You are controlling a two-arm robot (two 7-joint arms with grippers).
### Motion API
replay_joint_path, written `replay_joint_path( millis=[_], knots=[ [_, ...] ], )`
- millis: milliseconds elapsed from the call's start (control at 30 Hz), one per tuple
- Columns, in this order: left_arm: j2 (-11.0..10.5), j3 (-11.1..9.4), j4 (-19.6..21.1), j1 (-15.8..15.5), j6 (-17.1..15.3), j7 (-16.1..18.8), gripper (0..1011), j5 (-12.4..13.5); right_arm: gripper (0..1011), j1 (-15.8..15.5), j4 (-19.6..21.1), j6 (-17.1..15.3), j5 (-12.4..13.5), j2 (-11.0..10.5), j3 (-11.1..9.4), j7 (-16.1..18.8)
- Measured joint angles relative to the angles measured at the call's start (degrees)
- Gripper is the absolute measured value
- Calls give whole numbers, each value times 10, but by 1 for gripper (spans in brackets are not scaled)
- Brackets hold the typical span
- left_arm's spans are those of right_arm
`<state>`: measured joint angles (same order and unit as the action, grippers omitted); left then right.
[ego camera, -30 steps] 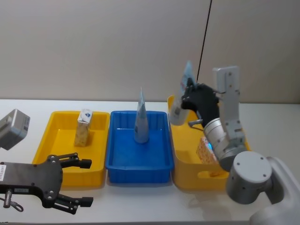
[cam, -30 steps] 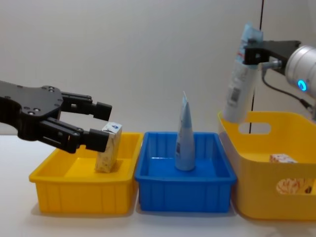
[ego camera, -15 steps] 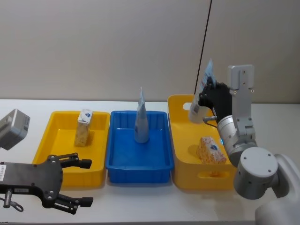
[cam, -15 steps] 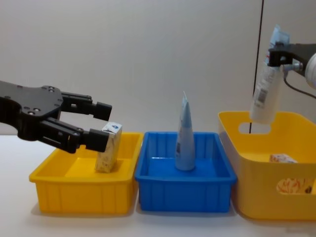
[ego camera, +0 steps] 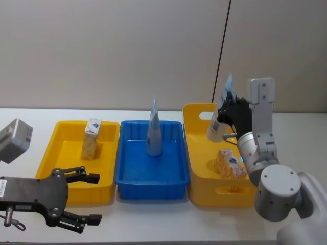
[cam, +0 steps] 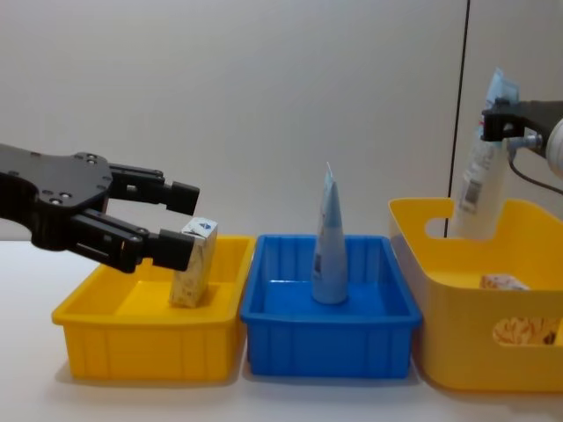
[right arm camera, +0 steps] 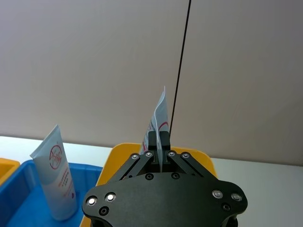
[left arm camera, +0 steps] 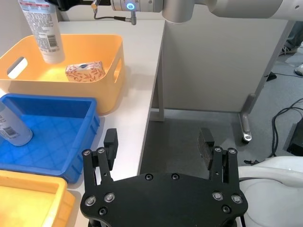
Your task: Bimanual collaborative sorting of washing and personal care products
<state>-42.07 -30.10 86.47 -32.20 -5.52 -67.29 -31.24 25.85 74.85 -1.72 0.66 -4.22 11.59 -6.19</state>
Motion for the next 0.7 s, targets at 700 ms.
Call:
replay_joint_path(
  millis=[700],
  knots=[
    [0, 0, 0, 0, 0, 0, 1001, 0, 0, -13, -16, -12, -12, 0, 0, 17]
  ],
)
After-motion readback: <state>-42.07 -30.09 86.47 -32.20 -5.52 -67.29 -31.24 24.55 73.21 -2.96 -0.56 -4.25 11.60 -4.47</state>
